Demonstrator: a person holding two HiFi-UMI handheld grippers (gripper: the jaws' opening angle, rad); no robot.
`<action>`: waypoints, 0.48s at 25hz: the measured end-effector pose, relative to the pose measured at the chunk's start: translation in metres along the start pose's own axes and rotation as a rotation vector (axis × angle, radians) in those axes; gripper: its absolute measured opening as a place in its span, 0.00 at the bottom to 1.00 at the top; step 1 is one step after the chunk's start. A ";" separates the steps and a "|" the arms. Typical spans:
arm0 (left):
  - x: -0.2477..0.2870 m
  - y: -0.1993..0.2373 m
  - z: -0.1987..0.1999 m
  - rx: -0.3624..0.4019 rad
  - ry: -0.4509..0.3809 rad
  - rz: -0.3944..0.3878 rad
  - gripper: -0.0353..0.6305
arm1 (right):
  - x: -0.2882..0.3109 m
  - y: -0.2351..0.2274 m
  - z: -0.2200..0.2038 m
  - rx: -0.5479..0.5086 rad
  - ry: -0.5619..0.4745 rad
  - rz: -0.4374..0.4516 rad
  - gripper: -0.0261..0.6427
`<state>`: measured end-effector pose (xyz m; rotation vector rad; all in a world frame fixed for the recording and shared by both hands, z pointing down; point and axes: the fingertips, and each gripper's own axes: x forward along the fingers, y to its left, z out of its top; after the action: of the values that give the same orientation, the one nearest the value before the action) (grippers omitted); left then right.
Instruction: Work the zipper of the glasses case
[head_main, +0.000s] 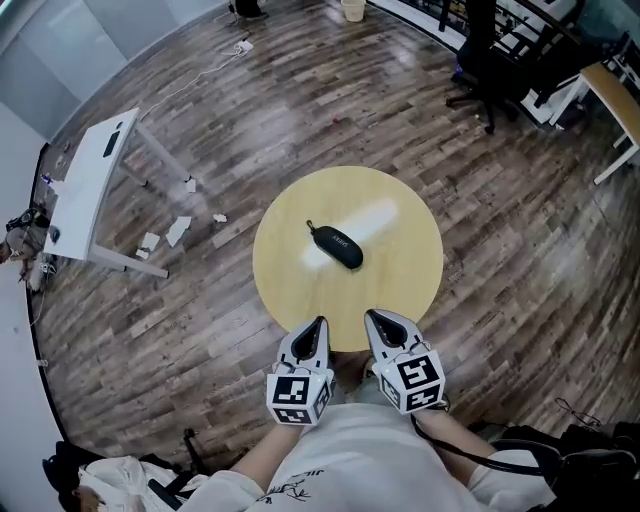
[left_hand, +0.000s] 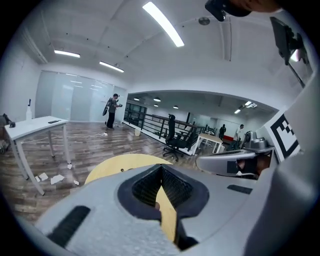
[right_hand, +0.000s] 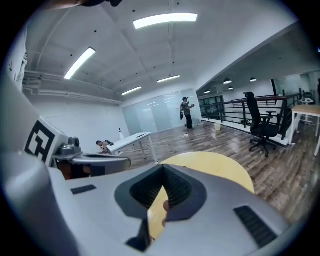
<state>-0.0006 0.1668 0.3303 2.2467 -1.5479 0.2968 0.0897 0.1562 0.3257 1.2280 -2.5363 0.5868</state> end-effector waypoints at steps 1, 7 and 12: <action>-0.005 -0.011 0.001 0.020 -0.007 0.006 0.06 | -0.010 -0.003 -0.003 -0.005 0.004 0.003 0.04; -0.027 -0.026 0.010 0.064 -0.039 0.019 0.06 | -0.039 -0.015 -0.002 0.049 -0.016 -0.025 0.04; -0.027 -0.024 0.009 0.045 -0.045 0.002 0.06 | -0.045 -0.003 -0.006 0.078 -0.032 -0.046 0.04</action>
<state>0.0114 0.1928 0.3068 2.3015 -1.5816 0.2862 0.1198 0.1881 0.3141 1.3295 -2.5253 0.6668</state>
